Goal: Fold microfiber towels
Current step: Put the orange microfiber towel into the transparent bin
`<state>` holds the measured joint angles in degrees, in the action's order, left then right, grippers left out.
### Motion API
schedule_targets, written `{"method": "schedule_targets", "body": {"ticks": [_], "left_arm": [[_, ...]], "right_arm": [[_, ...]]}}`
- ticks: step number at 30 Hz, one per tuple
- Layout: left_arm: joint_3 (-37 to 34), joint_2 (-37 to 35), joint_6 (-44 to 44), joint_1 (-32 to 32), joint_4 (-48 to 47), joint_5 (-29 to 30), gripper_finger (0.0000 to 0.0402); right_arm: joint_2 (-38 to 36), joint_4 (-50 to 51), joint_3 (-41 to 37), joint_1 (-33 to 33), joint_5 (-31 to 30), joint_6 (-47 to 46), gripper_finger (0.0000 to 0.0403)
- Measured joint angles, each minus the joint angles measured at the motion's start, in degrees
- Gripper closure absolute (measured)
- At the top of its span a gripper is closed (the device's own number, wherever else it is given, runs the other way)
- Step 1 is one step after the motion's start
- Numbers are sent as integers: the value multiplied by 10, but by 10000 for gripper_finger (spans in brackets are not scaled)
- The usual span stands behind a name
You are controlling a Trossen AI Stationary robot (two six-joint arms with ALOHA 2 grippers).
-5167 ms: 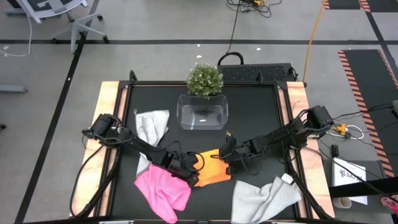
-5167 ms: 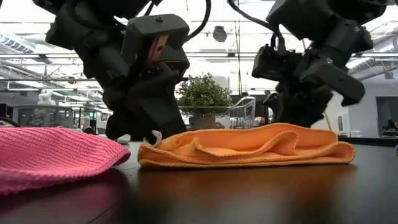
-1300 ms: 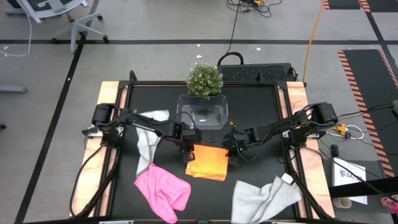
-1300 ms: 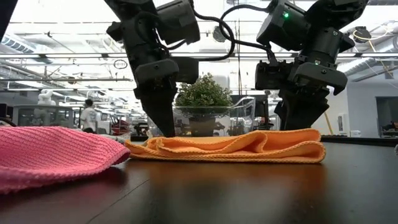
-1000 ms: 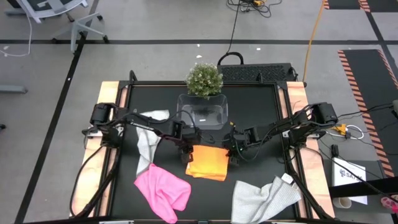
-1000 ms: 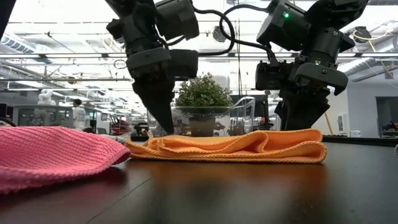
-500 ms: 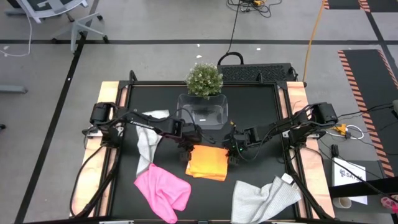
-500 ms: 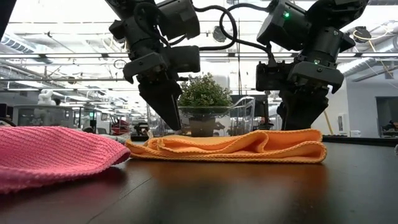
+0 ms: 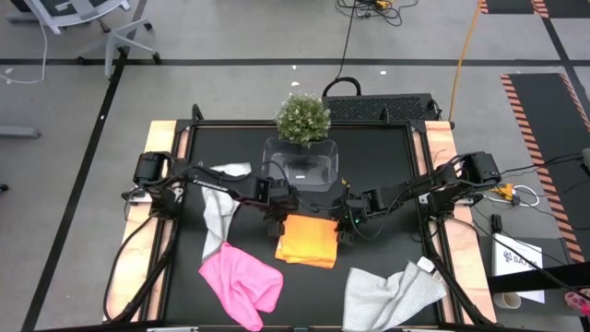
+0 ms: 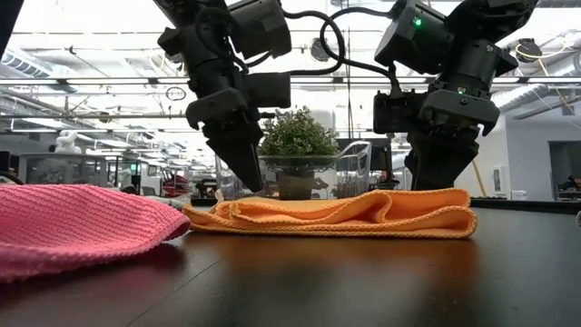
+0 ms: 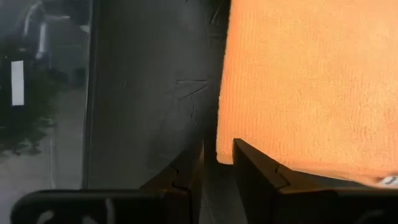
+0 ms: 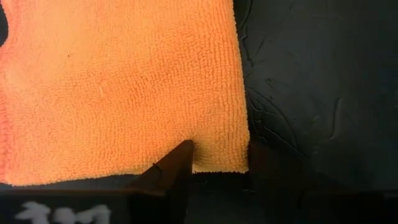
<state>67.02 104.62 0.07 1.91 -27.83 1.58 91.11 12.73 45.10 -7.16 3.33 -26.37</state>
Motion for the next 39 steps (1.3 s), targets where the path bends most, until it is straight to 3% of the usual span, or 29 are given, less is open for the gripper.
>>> {"method": "schedule_targets", "body": {"ticks": [13, 27, 39], "left_arm": [[1, 8, 35, 13, 15, -19, 314], [0, 17, 48, 6, 43, -1, 314], [2, 57, 66, 3, 31, -72, 314]], "right_arm": [[0, 0, 0, 0, 14, -6, 257], [0, 0, 0, 0, 14, -6, 257], [0, 2, 0, 0, 14, -6, 257]]}}
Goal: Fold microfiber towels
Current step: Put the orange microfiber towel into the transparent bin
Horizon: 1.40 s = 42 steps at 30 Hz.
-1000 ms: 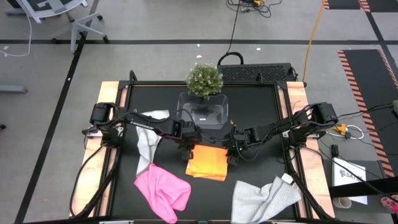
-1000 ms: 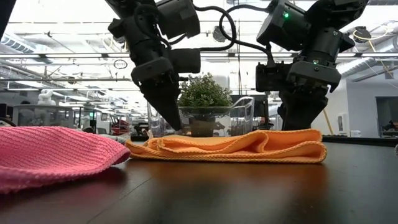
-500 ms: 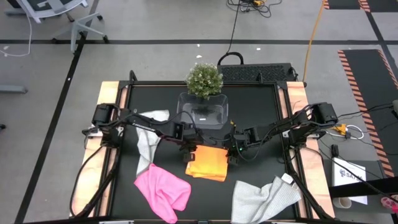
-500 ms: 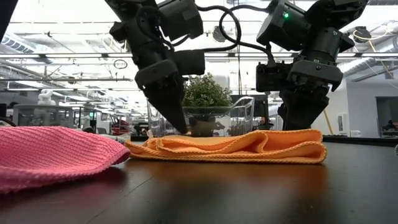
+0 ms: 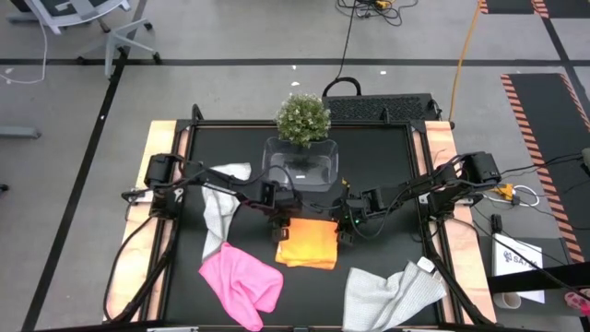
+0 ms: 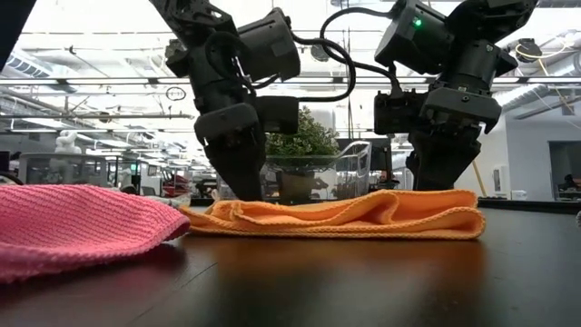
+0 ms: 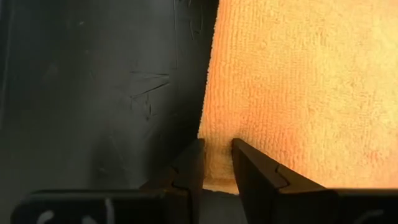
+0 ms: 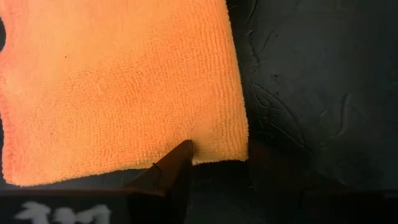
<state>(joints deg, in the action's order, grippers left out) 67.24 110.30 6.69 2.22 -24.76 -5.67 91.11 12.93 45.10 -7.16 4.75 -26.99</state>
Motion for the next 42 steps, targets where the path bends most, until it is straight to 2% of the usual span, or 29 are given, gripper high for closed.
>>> {"method": "schedule_targets", "body": {"ticks": [11, 24, 27, 31, 35, 42], "left_arm": [[1, 11, 1, -1, -11, -10, 314], [0, 20, -1, 0, -13, 6, 314], [0, 22, 14, 0, -12, 11, 327], [-1, 22, 30, 0, -10, 12, 387], [-2, 13, 44, 0, -10, 14, 395], [-5, -19, 79, -1, -16, 56, 399]], "right_arm": [[0, 2, 0, 0, 0, -2, 257], [0, 5, 0, 0, 0, 2, 257], [0, 6, 0, 0, 0, 2, 261], [0, 8, 0, 0, 0, 2, 306], [0, 7, 0, 0, 12, 4, 388], [-7, 5, 0, 0, 9, 4, 400]]}}
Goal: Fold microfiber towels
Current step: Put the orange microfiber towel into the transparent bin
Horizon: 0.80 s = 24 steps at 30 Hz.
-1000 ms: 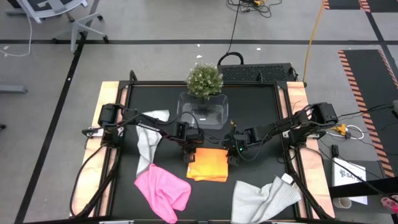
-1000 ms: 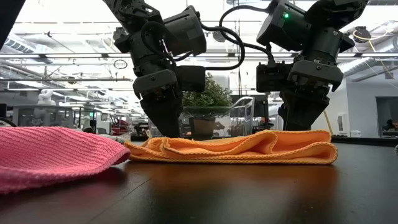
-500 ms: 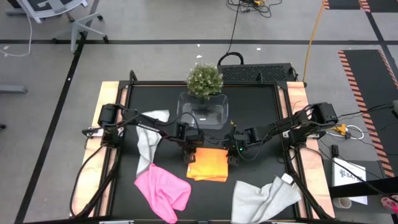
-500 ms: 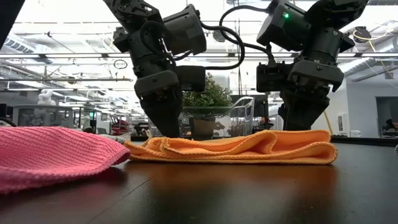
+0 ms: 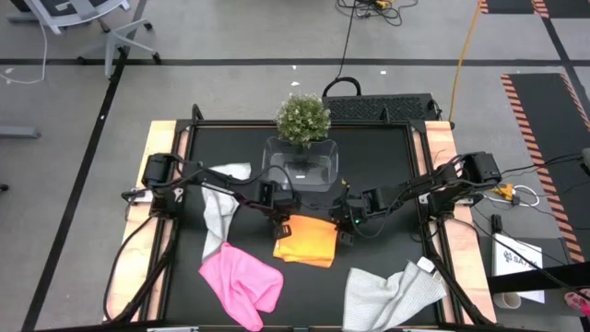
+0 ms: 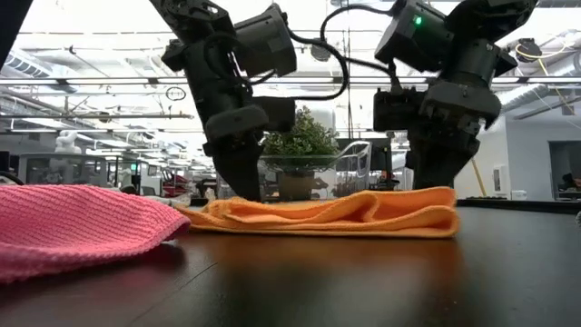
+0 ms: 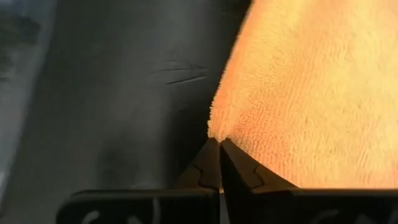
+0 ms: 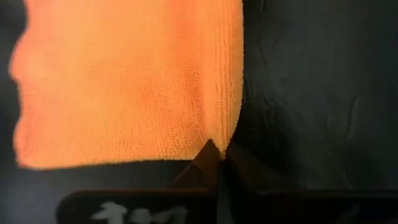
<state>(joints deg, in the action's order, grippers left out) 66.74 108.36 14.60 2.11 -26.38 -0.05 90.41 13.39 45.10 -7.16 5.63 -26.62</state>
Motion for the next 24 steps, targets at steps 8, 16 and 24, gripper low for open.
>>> {"method": "schedule_targets", "body": {"ticks": [8, 16, 24], "left_arm": [[0, -29, 38, 7, -20, 8, 400], [32, -62, 54, 12, -50, 51, 401], [111, -79, 15, -3, -145, 136, 401]], "right_arm": [[-58, -14, 0, 0, -12, -12, 402], [-102, -24, 0, 18, -28, -3, 402], [-124, -41, 21, 55, -28, 38, 402]]}}
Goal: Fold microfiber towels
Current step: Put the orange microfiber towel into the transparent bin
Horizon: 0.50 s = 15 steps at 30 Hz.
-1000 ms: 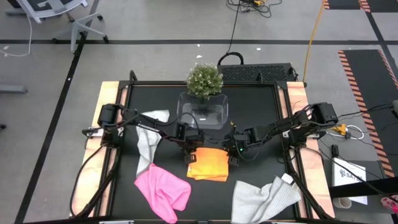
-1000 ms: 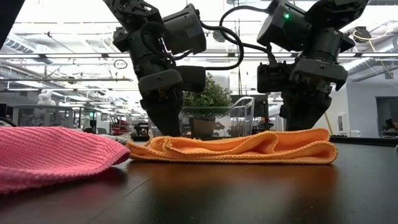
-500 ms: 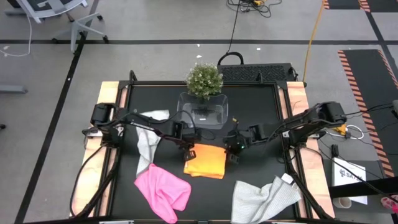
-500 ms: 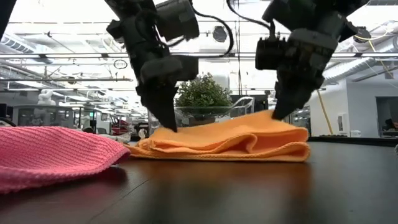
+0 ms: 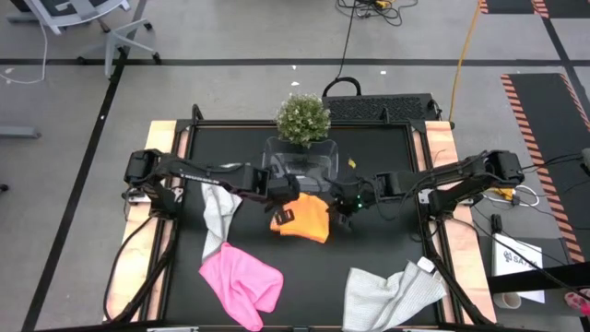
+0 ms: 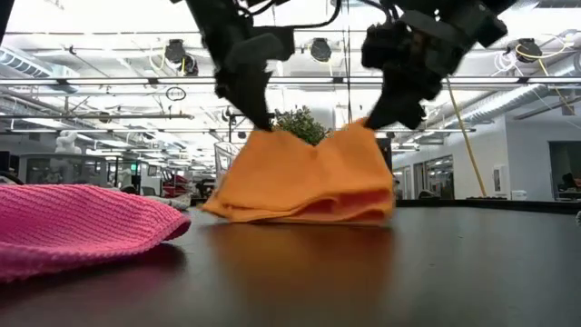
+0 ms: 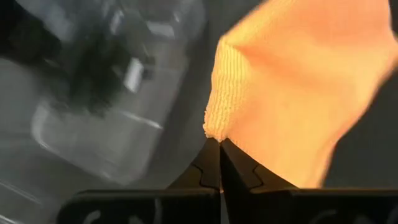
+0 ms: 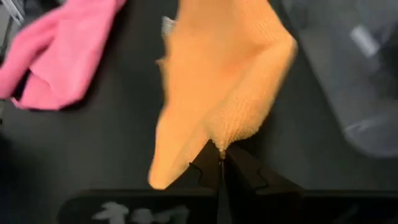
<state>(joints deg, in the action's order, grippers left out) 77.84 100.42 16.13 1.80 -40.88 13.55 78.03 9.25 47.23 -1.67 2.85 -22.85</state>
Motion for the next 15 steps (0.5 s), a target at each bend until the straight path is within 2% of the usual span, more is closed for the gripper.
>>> {"method": "schedule_targets", "body": {"ticks": [7, 15], "left_arm": [[61, 0, -36, -32, -62, 52, 401], [109, 0, -69, -85, -136, 116, 401]], "right_arm": [[0, 17, 66, 52, 0, 91, 403], [0, 113, 133, 141, -3, 191, 403]]}}
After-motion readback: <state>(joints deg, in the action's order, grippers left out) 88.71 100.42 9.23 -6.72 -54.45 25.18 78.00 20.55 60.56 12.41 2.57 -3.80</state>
